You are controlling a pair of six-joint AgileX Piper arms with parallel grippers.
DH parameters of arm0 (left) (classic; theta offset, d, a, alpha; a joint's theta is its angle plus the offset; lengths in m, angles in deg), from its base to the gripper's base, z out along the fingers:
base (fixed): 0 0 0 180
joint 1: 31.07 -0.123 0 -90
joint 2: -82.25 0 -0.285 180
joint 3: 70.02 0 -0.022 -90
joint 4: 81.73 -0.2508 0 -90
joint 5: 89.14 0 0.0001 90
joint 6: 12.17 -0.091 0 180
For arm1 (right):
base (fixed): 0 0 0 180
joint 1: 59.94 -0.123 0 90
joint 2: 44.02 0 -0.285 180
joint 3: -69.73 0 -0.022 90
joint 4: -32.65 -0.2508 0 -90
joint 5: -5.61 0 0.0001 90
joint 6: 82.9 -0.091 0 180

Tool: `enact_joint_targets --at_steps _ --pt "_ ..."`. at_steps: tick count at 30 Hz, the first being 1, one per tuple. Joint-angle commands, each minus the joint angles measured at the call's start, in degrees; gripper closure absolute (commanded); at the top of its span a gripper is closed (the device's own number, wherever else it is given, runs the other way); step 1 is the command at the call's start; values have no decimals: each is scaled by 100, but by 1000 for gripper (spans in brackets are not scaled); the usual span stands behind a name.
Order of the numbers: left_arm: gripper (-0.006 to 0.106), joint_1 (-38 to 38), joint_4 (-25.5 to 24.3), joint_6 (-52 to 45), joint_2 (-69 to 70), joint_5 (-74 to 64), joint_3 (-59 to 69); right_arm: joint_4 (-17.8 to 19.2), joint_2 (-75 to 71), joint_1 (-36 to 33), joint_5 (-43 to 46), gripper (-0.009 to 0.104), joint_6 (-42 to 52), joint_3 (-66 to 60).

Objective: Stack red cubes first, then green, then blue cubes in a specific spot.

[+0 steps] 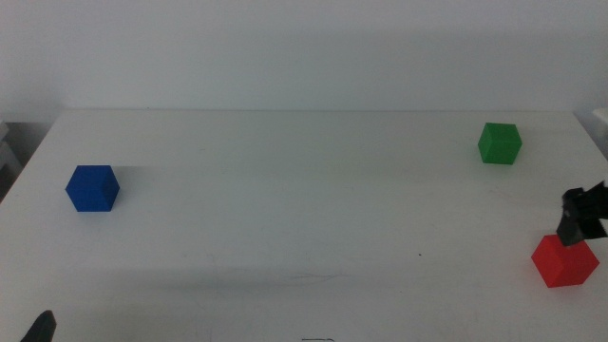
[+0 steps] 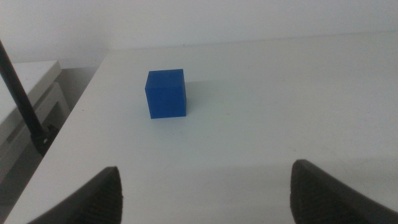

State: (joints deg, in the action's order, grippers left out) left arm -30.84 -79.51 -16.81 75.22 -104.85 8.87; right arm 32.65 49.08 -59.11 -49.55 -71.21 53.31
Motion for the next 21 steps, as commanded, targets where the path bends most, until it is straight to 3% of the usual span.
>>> enact_joint_targets --at_steps 1,11,21 --pt "9 25 48 23 102 473 -16 80 31 15 345 3 11 177" --pt "9 25 48 23 102 473 -16 491 901 15 744 4 -576 177" --pt "9 25 48 23 102 473 -16 478 1378 15 1008 11 -624 177"
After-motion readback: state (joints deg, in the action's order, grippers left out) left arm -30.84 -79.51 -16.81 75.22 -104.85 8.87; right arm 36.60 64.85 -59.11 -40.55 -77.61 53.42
